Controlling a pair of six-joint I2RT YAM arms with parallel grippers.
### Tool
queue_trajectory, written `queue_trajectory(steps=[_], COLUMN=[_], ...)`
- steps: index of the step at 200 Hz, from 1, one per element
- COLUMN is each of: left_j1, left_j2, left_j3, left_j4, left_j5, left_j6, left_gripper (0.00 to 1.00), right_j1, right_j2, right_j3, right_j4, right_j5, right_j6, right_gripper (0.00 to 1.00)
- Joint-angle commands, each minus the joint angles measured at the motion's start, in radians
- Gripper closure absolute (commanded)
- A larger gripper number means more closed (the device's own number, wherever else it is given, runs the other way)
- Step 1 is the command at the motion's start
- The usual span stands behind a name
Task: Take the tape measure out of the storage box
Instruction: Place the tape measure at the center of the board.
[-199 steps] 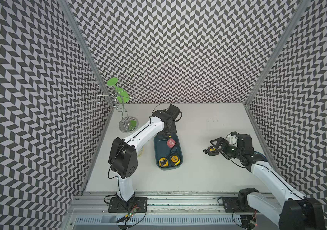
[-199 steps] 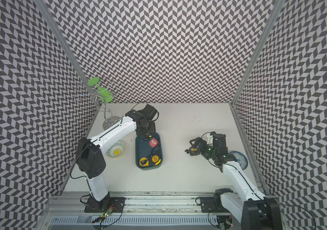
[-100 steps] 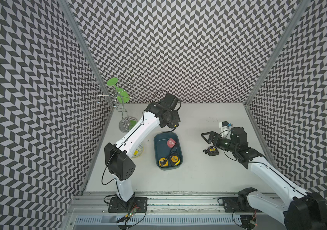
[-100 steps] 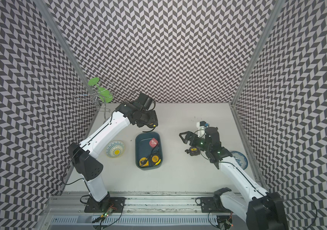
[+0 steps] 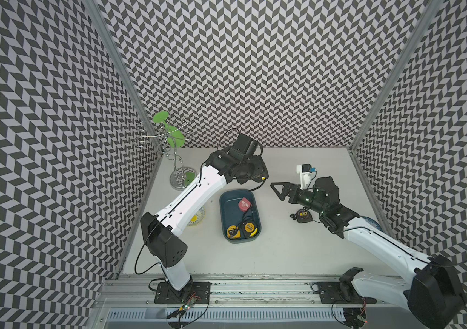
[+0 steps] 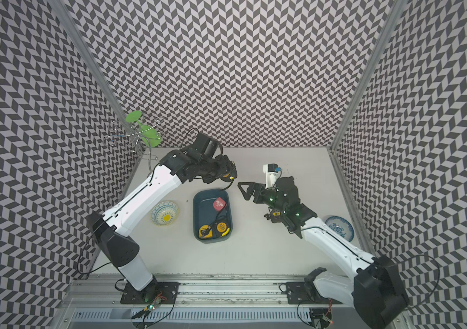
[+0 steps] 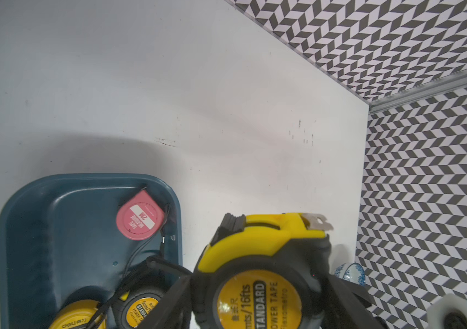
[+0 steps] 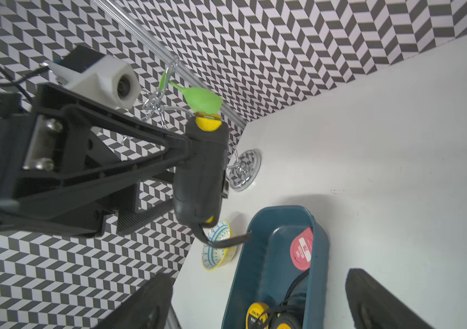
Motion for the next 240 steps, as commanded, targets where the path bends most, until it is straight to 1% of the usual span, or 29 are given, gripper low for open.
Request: queue_trajectory(steps=[1, 48, 81, 96, 133, 159, 178, 205, 206, 210, 215, 220, 228, 240], left_j1=[-0.01, -0.017, -0.032, -0.039, -0.051, -0.055, -0.057, -0.058, -0.059, -0.058, -0.058, -0.058, -0.059, -0.057], left_j2=[-0.048, -0.058, -0.056, -0.054, -0.054, -0.052, -0.052, -0.052, -0.052, -0.052, -0.052, -0.049, -0.049, -0.049], left_j3=[-0.021, -0.017, -0.023, -0.029, -0.037, -0.038, -0.041, -0.047, -0.047, -0.05, -0.051, -0.052, -0.056, -0.061], left_j4=[0.107, 0.138, 0.156, 0.163, 0.185, 0.191, 0.198, 0.211, 0.212, 0.216, 0.217, 0.216, 0.212, 0.202], left_j5=[0.046, 0.07, 0.094, 0.104, 0.12, 0.12, 0.119, 0.116, 0.116, 0.116, 0.114, 0.113, 0.105, 0.093], left_j6=[-0.051, -0.072, -0.088, -0.097, -0.11, -0.116, -0.117, -0.115, -0.115, -0.112, -0.108, -0.103, -0.096, -0.073], left_gripper=[1.0, 1.0, 1.0, 1.0, 1.0, 1.0, 1.0, 1.0, 0.99, 0.9, 0.75, 0.56, 0.33, 0.08], right_j1=[0.027, 0.045, 0.049, 0.049, 0.049, 0.048, 0.048, 0.049, 0.049, 0.048, 0.048, 0.047, 0.045, 0.031], right_j2=[0.02, 0.04, 0.065, 0.079, 0.086, 0.084, 0.078, 0.072, 0.072, 0.071, 0.07, 0.069, 0.066, 0.065], right_j3=[0.036, 0.053, 0.068, 0.082, 0.09, 0.091, 0.082, 0.074, 0.074, 0.074, 0.074, 0.072, 0.067, 0.053], right_j4=[0.114, 0.147, 0.174, 0.176, 0.192, 0.186, 0.186, 0.179, 0.177, 0.175, 0.171, 0.168, 0.167, 0.174], right_j5=[0.066, 0.095, 0.098, 0.099, 0.105, 0.106, 0.108, 0.104, 0.105, 0.108, 0.114, 0.121, 0.134, 0.136], right_j6=[-0.017, -0.027, -0.027, -0.03, -0.029, -0.026, -0.024, -0.019, -0.019, -0.018, -0.014, -0.012, -0.007, 0.005], right_gripper=[0.01, 0.05, 0.14, 0.2, 0.39, 0.58, 0.69, 0.78, 0.78, 0.79, 0.79, 0.8, 0.8, 0.8])
